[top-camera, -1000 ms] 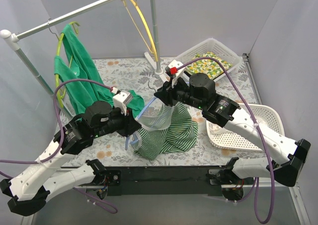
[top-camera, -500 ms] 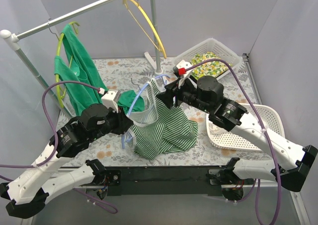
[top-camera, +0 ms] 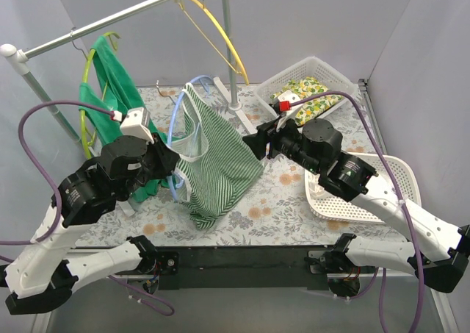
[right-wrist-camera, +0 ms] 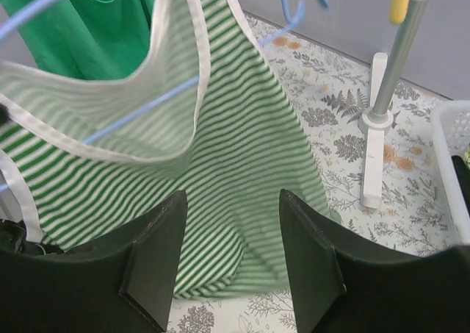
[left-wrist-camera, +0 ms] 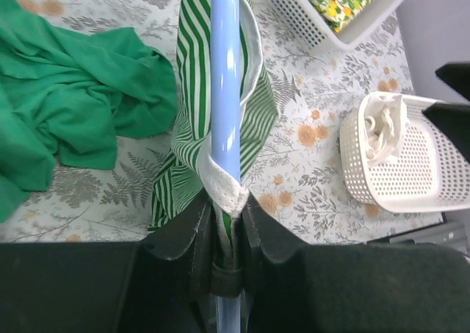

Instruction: Place the tank top on the hanger

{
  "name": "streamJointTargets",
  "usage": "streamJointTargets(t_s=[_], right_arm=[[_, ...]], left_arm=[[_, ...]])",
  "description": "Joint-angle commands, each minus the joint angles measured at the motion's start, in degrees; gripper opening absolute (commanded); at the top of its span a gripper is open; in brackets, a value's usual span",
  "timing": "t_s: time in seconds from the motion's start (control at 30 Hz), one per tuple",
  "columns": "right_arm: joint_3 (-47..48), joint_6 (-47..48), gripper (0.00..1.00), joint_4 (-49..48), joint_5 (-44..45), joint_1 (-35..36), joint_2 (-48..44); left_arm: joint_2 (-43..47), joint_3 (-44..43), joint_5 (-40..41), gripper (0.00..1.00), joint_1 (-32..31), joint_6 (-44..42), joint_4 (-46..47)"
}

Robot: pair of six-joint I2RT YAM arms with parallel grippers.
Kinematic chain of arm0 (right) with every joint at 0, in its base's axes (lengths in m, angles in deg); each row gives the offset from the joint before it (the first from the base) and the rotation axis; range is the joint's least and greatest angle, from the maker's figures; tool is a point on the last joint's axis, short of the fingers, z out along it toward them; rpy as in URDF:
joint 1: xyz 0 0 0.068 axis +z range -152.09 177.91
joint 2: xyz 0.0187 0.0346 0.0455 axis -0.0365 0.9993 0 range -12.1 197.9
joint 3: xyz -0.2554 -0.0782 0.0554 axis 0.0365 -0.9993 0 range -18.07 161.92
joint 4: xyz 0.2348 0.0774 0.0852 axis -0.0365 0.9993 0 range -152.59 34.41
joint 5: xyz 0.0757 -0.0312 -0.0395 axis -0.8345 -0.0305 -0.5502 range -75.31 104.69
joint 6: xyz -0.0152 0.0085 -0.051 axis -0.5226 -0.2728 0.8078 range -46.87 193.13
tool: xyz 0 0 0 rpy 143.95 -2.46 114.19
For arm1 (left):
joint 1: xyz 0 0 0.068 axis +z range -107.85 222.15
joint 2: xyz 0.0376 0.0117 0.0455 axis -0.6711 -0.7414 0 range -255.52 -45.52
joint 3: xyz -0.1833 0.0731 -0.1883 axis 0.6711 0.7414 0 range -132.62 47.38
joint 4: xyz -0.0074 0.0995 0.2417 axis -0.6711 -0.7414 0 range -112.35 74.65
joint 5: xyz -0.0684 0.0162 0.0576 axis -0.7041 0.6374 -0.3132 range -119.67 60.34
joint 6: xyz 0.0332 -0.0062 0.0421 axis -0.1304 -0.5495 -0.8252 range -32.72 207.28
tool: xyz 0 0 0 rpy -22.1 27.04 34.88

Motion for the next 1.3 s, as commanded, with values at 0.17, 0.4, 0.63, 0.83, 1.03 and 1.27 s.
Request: streamJointTargets(t_s=[0.17, 0.4, 0.63, 0.83, 1.03, 1.27], right_arm=[[-0.4, -2.8, 0.61, -0.6, 0.1, 0.2, -1.0], [0.0, -3.4, 0.61, 0.1, -0.3, 0.3, -0.7], [0.2, -3.8, 0.60, 0.3, -1.2, 0.2, -1.0], [0.7, -3.9, 0.60, 1.2, -1.6, 0.2, -1.4], [2.6, -3.7, 0.60, 3.2, -2.4, 0.1, -0.5], [5.9, -3.4, 0.60, 6.5, -3.4, 0.2, 1.1]], left_arm=[[-11.4, -18.2, 19.9, 0.00, 0.1, 3.9, -7.3], [-20.2, -28.3, 22.4, 0.00, 0.1, 0.1, -6.7], [-29.6, -38.1, 25.3, 0.00, 0.4, -2.6, -7.7], [-35.8, -45.2, 27.6, 0.00, 2.8, -5.1, -7.4], [-39.1, -50.9, 32.6, 0.00, 3.9, -8.7, -4.6], [-40.0, -51.4, 38.1, 0.00, 4.1, -12.9, 1.1]])
